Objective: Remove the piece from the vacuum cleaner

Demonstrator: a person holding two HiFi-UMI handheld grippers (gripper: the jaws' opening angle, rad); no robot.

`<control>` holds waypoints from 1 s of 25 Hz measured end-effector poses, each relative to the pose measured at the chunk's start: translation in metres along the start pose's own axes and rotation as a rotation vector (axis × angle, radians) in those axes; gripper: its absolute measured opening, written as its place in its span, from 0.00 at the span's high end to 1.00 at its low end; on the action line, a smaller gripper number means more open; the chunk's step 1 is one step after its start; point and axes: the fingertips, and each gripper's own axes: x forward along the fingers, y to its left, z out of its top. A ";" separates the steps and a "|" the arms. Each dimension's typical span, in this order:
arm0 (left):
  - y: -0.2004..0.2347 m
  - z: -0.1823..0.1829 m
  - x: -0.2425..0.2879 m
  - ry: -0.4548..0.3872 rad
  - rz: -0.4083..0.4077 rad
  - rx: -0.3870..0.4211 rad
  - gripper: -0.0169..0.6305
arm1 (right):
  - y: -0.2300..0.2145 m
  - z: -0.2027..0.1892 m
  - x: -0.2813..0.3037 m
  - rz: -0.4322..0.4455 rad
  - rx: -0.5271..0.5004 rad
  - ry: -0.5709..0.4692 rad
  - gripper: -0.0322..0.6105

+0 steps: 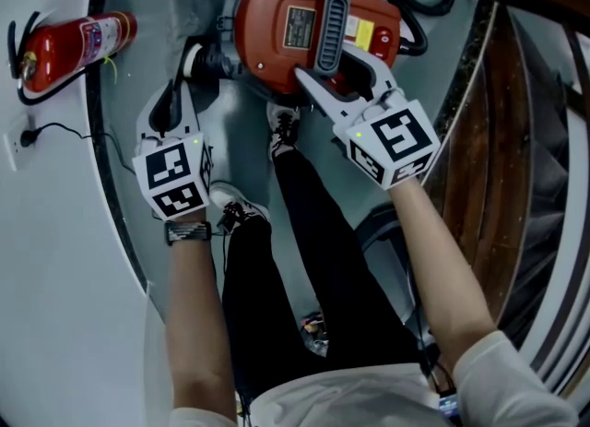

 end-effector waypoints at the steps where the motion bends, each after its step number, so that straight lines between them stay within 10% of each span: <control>1: 0.000 0.000 0.000 0.002 -0.003 -0.002 0.92 | 0.000 0.000 0.000 -0.001 -0.002 -0.001 0.61; 25: 0.005 0.000 -0.001 -0.001 -0.018 -0.030 0.92 | 0.001 0.000 0.000 -0.001 -0.013 -0.007 0.61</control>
